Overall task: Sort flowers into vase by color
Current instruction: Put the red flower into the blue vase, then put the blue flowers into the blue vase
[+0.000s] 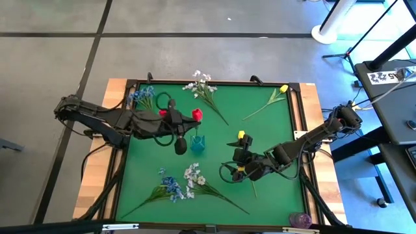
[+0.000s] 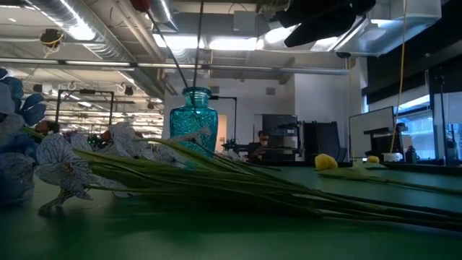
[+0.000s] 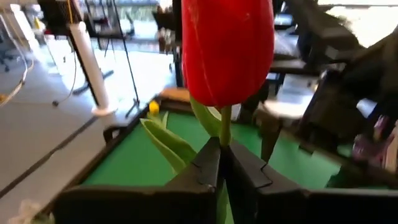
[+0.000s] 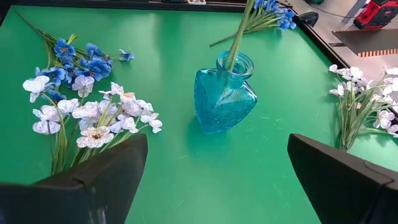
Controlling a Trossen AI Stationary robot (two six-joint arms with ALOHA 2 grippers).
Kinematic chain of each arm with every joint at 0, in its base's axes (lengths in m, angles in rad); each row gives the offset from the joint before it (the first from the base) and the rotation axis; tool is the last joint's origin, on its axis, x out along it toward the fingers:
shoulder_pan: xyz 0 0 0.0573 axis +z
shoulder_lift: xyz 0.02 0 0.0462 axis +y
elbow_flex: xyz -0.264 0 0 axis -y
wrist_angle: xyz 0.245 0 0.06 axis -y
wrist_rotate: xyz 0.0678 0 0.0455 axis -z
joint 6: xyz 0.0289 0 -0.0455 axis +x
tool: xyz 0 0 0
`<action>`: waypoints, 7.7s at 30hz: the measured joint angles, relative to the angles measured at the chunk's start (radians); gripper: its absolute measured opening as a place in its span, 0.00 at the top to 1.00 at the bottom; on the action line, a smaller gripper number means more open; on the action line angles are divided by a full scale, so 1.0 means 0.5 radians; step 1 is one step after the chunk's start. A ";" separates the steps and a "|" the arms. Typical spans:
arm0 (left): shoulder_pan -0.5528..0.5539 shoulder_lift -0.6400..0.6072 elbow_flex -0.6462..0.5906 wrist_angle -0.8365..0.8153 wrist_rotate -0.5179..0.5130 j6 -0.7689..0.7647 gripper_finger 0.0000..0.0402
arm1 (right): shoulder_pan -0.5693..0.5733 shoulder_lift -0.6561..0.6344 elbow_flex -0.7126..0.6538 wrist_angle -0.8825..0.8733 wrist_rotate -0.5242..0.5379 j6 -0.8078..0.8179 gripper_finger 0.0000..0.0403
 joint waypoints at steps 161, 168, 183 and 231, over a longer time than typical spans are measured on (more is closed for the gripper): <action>0.110 0.253 -1.400 2.552 0.205 0.565 0.83 | 0.092 0.159 0.001 -0.488 0.001 0.716 0.04; 0.083 0.151 -1.059 1.521 0.186 0.400 0.69 | 0.092 0.159 0.001 -0.489 -0.056 0.726 0.04; 0.021 0.112 -0.336 -0.168 0.154 0.212 0.58 | 0.092 0.159 0.001 -0.489 -0.071 0.731 0.04; -0.434 -0.278 -0.304 -1.396 -0.247 -0.394 0.47 | 0.092 0.159 0.001 -0.490 -0.156 0.771 0.04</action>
